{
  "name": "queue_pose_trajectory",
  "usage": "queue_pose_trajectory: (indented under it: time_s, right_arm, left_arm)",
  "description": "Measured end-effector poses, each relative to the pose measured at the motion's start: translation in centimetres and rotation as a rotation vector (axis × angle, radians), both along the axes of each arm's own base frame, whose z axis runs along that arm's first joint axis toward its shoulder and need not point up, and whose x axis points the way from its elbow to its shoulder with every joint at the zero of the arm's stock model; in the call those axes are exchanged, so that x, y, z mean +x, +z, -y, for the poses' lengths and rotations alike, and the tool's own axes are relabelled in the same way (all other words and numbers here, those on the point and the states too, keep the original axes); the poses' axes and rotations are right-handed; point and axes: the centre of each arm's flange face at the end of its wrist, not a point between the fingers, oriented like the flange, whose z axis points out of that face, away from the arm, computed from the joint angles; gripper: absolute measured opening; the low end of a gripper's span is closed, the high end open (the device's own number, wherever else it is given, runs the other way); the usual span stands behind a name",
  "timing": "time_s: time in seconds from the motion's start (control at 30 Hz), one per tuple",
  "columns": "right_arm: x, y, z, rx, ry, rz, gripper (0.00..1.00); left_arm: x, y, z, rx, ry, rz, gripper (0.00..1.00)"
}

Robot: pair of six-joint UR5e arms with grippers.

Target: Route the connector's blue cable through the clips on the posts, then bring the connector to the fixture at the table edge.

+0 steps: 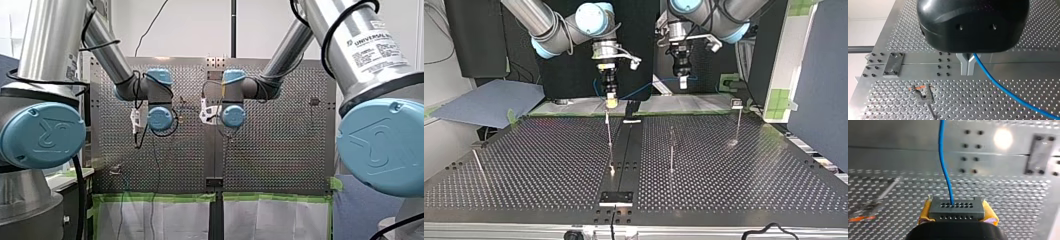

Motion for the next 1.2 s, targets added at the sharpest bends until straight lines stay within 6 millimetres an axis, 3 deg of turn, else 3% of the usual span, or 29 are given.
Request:
queue_pose_trajectory:
  time_s: [0.1,0.33,1.2]
  right_arm:
    - [0.0,1.6,0.3,-0.02,0.006,0.02,0.0]
    - [0.2,3.1,1.2,-0.033,0.019,0.03,0.0]
    - [-0.4,5.4,5.7,-0.05,0.048,0.079,0.0]
  left_arm:
    - [0.3,0.3,-0.1,0.013,0.006,-0.01,0.0]
    - [1.0,0.6,-0.6,0.041,0.024,-0.043,0.0]
    - [7.3,4.9,-1.7,0.052,0.021,-0.02,0.0]
